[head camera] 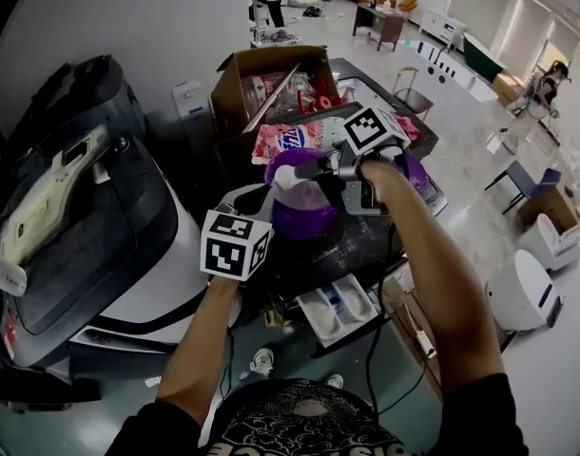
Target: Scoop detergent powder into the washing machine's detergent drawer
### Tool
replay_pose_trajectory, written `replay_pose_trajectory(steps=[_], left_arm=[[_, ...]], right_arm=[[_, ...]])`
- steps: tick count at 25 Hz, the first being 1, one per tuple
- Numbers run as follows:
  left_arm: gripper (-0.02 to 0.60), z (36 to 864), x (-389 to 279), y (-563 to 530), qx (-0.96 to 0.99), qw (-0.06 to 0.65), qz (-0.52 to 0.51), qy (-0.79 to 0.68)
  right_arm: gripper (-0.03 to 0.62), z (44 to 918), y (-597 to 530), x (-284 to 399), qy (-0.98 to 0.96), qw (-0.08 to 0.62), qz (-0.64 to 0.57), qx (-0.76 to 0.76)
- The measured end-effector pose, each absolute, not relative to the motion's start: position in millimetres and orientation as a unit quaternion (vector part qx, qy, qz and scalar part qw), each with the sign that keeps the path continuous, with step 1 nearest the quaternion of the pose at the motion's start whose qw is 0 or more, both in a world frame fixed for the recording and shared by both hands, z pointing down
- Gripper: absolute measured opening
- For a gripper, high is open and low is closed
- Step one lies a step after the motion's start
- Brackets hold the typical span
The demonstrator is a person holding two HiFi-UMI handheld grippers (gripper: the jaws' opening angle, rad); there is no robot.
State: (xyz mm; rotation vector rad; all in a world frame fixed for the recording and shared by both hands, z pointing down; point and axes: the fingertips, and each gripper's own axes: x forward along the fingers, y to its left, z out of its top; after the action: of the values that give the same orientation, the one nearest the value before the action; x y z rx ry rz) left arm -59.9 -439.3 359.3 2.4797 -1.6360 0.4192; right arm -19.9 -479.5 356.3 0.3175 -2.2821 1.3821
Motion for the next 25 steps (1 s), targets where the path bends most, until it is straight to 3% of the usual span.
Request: replay_pose_trajectory(steps=[11,25], left_arm=[[0.002,353.0,-46.4,-442.1,0.806,0.057,0.126,-0.575],[0.002,353.6,-3.9,-417.9,0.796,0.039,0.123,-0.591]], right_arm=[[0.037,346.0,-474.8,10.7,-0.804,0.058,0.586,0.078],[0.037,351.8,-438.8,65.8,-0.777,-0.040,0.626,0.056]])
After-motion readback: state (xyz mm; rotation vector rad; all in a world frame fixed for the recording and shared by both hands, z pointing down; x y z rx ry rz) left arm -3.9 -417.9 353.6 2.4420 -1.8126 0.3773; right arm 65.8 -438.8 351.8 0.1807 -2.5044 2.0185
